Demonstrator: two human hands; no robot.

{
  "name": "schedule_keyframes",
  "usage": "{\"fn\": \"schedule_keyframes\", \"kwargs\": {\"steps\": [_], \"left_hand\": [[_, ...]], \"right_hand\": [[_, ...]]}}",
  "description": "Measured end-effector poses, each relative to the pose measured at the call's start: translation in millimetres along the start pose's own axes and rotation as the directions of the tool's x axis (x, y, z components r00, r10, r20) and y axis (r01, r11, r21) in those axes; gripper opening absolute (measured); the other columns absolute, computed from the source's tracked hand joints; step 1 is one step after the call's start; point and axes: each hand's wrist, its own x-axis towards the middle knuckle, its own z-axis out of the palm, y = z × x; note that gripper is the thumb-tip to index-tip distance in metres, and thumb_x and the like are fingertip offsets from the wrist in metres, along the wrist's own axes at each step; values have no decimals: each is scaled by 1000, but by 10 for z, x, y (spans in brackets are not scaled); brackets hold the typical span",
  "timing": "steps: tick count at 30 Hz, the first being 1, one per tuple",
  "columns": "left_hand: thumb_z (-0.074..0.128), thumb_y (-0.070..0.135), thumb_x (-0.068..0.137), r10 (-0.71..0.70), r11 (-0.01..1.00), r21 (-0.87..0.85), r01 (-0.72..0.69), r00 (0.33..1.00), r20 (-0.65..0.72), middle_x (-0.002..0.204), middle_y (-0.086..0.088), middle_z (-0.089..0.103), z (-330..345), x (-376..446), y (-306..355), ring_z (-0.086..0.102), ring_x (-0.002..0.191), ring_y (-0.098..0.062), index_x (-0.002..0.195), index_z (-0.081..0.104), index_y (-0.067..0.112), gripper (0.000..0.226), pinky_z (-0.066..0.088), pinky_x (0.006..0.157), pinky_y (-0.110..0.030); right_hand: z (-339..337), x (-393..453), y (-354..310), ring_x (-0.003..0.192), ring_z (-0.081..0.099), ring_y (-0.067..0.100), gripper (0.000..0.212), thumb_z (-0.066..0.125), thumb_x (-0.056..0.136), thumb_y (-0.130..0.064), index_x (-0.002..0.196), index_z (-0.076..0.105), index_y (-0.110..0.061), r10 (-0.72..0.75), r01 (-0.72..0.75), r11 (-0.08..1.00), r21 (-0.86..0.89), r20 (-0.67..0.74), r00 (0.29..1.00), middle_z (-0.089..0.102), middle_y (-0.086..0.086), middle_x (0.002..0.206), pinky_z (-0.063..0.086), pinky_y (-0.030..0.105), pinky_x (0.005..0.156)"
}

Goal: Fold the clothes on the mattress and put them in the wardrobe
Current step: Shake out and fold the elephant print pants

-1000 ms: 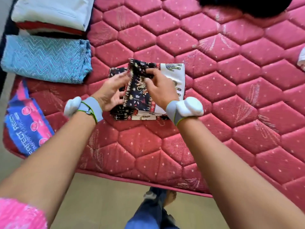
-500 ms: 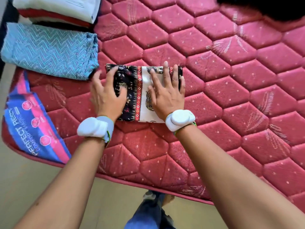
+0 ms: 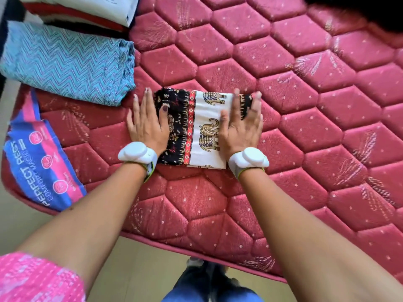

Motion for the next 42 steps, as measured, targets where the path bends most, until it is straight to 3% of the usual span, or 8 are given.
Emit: {"fn": "schedule_keyframes", "kwargs": {"steps": [8, 14, 18, 24, 29, 34, 38, 42], "left_hand": [[28, 66, 91, -322, 930, -175, 323, 946, 34, 113, -23, 59, -226, -125, 336, 52, 108, -40, 105, 54, 6, 67, 38, 89, -45], [43, 90, 60, -432, 653, -373, 659, 729, 531, 119, -11, 64, -493, 192, 328, 60, 109, -30, 113, 62, 10, 98, 42, 102, -38], [64, 83, 45, -275, 418, -454, 787, 586, 762, 97, -4, 74, -569, 278, 283, 71, 89, -25, 112, 68, 13, 97, 53, 91, -44], [51, 59, 87, -60, 196, -415, 888, 433, 899, 76, -6, 72, -701, 245, 179, 68, 62, -21, 84, 69, 16, 46, 58, 63, -31], [60, 57, 80, -124, 156, -540, 827, 559, 820, 96, -10, 72, -950, 513, -308, 70, 77, -22, 113, 66, 14, 54, 59, 69, -34], [57, 54, 86, -254, 262, -710, 653, 757, 603, 80, 1, 74, -1535, 1185, -996, 69, 64, -12, 99, 67, 17, 41, 57, 63, -26], [43, 42, 99, -333, 437, -736, 516, 854, 400, 54, 17, 66, -1959, 1779, -1458, 62, 50, 5, 86, 56, 23, 27, 50, 57, -17], [35, 41, 102, -281, 532, -690, 491, 871, 403, 61, 14, 68, -1833, 2218, -1888, 64, 59, 1, 89, 56, 19, 34, 52, 58, -15]], "right_hand": [[-84, 67, 79, 114, 49, 31, 78, 31, 80, -66, 134, 50, -12, 304, -241, 849, 471, -61, 951, 59, 13, 122, 31, 36, 96], [-344, 223, 96, 106, 58, 35, 55, 46, 85, -68, 109, 58, -20, 417, -485, 813, 324, 258, 871, 66, 12, 108, 40, 37, 87], [-433, 187, 111, 98, 62, 24, 55, 49, 76, -76, 92, 60, -24, 336, -501, 671, 547, 379, 862, 69, -3, 95, 45, 42, 95], [-456, 136, 1, 106, 64, 19, 40, 55, 78, -64, 104, 58, -34, 194, -598, 391, 700, 572, 797, 68, -3, 110, 47, 47, 99], [-345, 313, -460, 111, 60, 19, 47, 57, 79, -68, 108, 60, -31, 83, -573, 406, 712, 596, 799, 66, -3, 113, 42, 50, 104], [-73, 596, -1594, 119, 55, 18, 70, 52, 70, -80, 115, 58, -26, 39, -491, 432, 756, 529, 848, 63, -1, 123, 38, 48, 107], [167, 819, -2496, 90, 55, 6, 32, 47, 95, -50, 97, 57, -19, -8, -393, 451, 801, 444, 896, 61, -10, 91, 41, 20, 88], [580, 938, -2878, 99, 52, 14, 29, 43, 99, -41, 110, 51, -16, 87, -406, 475, 781, 417, 905, 59, 1, 107, 36, 24, 87]]}}
